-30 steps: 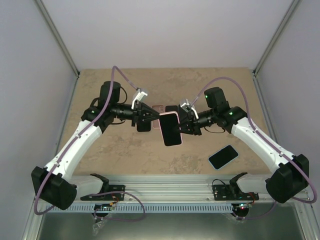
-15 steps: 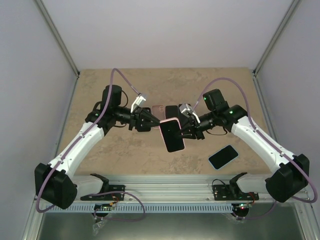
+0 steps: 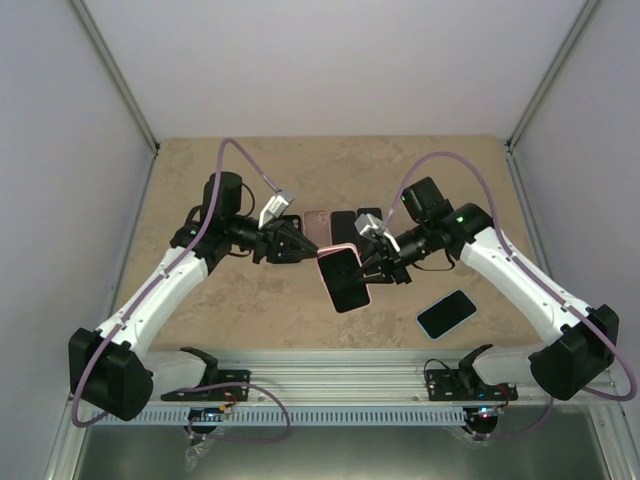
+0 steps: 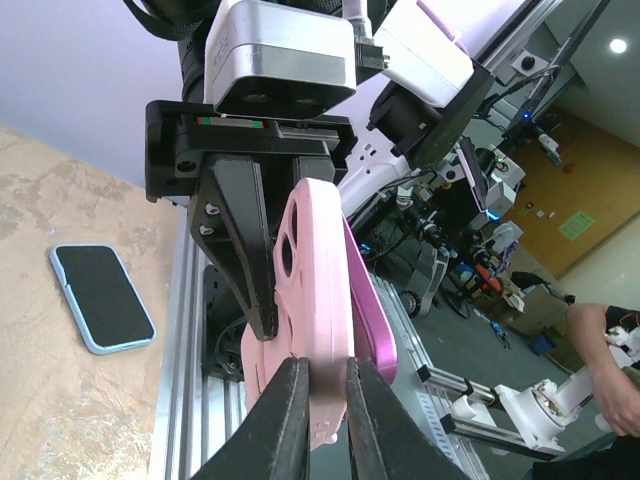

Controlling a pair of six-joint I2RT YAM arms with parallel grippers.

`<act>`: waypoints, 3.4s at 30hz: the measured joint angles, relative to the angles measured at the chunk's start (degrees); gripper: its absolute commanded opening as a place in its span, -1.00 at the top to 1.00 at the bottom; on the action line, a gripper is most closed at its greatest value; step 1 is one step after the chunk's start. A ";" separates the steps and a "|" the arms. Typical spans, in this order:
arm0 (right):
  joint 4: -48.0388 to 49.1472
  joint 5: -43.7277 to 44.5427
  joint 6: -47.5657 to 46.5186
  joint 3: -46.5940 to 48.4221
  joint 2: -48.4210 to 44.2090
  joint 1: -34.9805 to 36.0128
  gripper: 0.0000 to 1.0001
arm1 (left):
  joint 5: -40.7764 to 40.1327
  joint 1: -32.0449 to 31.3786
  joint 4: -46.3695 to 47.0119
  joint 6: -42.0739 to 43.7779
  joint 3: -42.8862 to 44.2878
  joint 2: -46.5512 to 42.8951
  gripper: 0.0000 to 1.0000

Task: Take the phone out of the phone case
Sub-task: Remove the phone case from the phone.

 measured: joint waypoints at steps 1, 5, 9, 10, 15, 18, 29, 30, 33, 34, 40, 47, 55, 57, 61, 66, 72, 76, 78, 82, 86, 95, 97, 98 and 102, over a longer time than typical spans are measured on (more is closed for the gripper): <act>-0.52 -0.02 -0.33 0.35 0.17 0.07 0.99 | -0.13 -0.02 0.17 -0.17 -0.02 -0.09 1.00; -1.57 -0.22 -0.57 0.76 0.26 0.11 0.99 | -1.27 -0.35 0.74 -0.39 -0.02 -0.15 1.00; -2.10 -0.79 1.42 1.14 0.79 0.11 0.99 | -4.24 -0.81 1.05 -0.31 0.04 -0.09 1.00; -2.01 -1.03 2.49 1.20 1.05 0.11 0.99 | -5.16 -0.81 1.03 -0.26 0.13 -0.09 1.00; 2.58 -0.83 11.17 1.20 1.95 -0.68 0.99 | -11.58 -0.59 1.14 0.76 0.96 0.31 0.41; 8.33 -0.52 17.46 1.18 2.47 -1.33 0.99 | -15.41 -1.05 2.23 0.50 1.22 0.55 0.29; 21.20 -1.51 29.70 -1.20 2.51 -3.37 0.99 | -20.31 -0.42 6.54 -3.30 -0.81 0.55 -0.05; 22.16 -1.95 30.58 -1.20 2.51 -3.69 0.99 | -20.13 -0.39 6.93 -3.78 -1.20 0.52 -0.05; 26.36 -3.32 33.73 -1.20 2.54 -4.87 0.99 | -19.91 -0.57 7.87 -4.61 -2.25 0.20 -0.04; 27.67 -3.87 35.15 -1.20 2.54 -5.22 0.99 | -20.00 -0.63 8.48 -4.70 -2.71 -0.07 -0.04; 34.01 -6.36 42.77 -1.51 2.64 -5.66 0.99 | -20.13 -0.57 12.00 -6.54 -4.50 -1.68 -0.11; 42.32 -7.65 50.66 -3.10 3.08 -5.90 0.99 | -20.20 -0.31 17.88 -11.41 -7.30 -2.45 -0.21; 44.26 -5.38 52.87 -3.43 3.78 -5.97 0.99 | -21.40 -0.13 30.64 -25.97 -13.84 -2.38 -0.19; 44.28 -4.48 52.87 -3.43 3.89 -6.03 0.99 | -22.12 -0.13 33.55 -29.68 -14.84 -2.08 -0.14; 45.72 -3.28 53.44 -3.48 4.44 -6.27 0.99 | -24.68 -0.57 39.76 -35.76 -16.48 -1.53 0.11; 50.05 -3.76 56.35 -5.18 4.66 -6.84 0.99 | -25.88 -1.55 48.85 -41.44 -17.92 0.31 0.50; 53.07 -3.80 58.14 -7.56 4.68 -7.78 0.99 | -25.14 -2.08 57.29 -47.58 -19.30 2.43 1.00; 54.25 -4.44 58.58 -8.04 5.01 -8.83 0.71 | -25.99 -2.38 58.82 -49.90 -19.85 2.60 1.00; 54.21 -4.61 58.53 -8.04 5.40 -9.11 0.60 | -26.60 -2.51 58.53 -50.40 -19.87 2.78 1.00; 54.01 -2.32 57.27 -7.56 6.69 -10.51 0.15 | -27.63 -3.15 55.17 -51.06 -19.87 3.48 1.00; 51.30 4.22 53.90 -4.96 7.63 -12.35 -0.29 | -27.30 -4.24 50.31 -51.17 -19.87 4.57 1.00; 41.97 17.05 43.50 1.36 7.61 -12.98 -0.56 | -27.71 -4.70 42.47 -51.10 -19.26 7.63 1.00; 40.94 16.92 42.38 0.24 7.50 -12.98 -0.63 | -27.69 -4.70 41.75 -50.73 -19.26 7.69 1.00; 40.63 16.48 42.29 -1.33 7.13 -12.98 -0.63 | -27.67 -4.70 41.64 -50.49 -19.26 7.69 1.00; 39.45 13.62 42.25 -5.31 6.64 -12.98 -0.35 | -27.41 -4.59 39.80 -48.35 -18.25 7.69 1.00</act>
